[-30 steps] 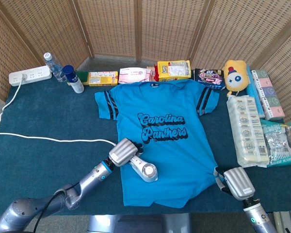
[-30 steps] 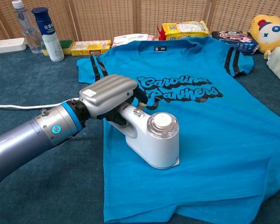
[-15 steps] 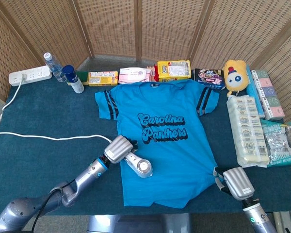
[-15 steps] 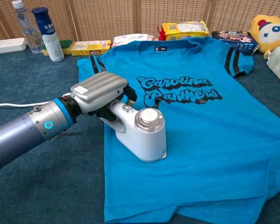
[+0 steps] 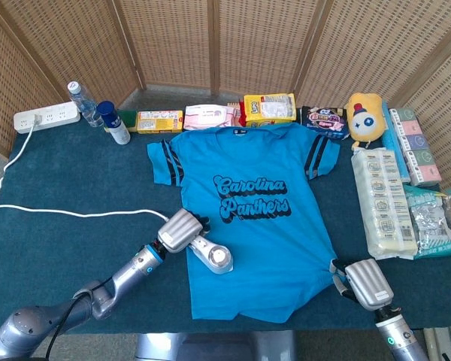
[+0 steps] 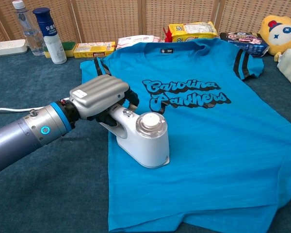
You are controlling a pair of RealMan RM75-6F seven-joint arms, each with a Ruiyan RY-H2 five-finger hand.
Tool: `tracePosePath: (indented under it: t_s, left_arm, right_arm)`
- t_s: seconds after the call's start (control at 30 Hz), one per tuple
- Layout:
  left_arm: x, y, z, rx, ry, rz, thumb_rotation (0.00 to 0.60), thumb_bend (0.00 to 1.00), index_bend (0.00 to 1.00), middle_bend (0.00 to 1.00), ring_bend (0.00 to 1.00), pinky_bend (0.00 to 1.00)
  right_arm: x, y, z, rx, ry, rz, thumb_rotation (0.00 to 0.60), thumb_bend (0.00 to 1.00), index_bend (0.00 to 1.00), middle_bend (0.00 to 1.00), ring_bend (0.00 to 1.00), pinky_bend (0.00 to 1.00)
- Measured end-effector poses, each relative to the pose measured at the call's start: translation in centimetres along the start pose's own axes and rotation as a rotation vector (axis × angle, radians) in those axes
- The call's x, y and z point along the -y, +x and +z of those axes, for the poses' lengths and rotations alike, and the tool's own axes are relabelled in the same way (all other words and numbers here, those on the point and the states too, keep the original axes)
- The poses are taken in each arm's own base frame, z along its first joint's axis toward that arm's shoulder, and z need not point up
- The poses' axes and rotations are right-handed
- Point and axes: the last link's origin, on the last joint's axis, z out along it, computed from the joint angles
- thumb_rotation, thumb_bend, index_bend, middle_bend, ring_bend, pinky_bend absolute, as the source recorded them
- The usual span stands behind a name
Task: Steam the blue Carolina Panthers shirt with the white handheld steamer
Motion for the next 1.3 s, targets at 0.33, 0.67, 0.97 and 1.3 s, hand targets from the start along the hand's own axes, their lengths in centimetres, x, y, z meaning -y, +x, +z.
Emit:
tracePosePath:
  t_s: [0.33,0.67,0.97,1.3]
  left_arm:
    - [-2.7,0.0,0.3,-0.004,-0.085,-0.027,0.600,0.49,0.76,0.80,0.71,0.76]
    - [-3.3,-0.1,0.2,0.006,-0.109,-0.016,0.600,0.49,0.76,0.80,0.71,0.76]
    - [-1.2,0.0,1.1,0.001,-0.012,0.009,0.600,0.49,0.76,0.80,0.71,0.76]
    - [0.9,0.2,2.9,-0.004,0.075,0.069,0.600,0.49,0.76,0.80,0.71,0.76]
  right_arm:
    - [-0.1,0.1,-0.1,-0.003,-0.004,0.000,0.600,0.60,0.70,0.69,0.73,0.82]
    - [-0.1,0.1,-0.2,-0.002,-0.004,0.001,0.600,0.61,0.70,0.69,0.73,0.82]
    - [-0.2,0.1,-0.1,0.000,-0.005,-0.001,0.600,0.61,0.70,0.69,0.73,0.82]
    - [-0.4,0.2,-0.2,-0.002,-0.013,-0.001,0.600,0.61,0.70,0.69,0.73,0.82]
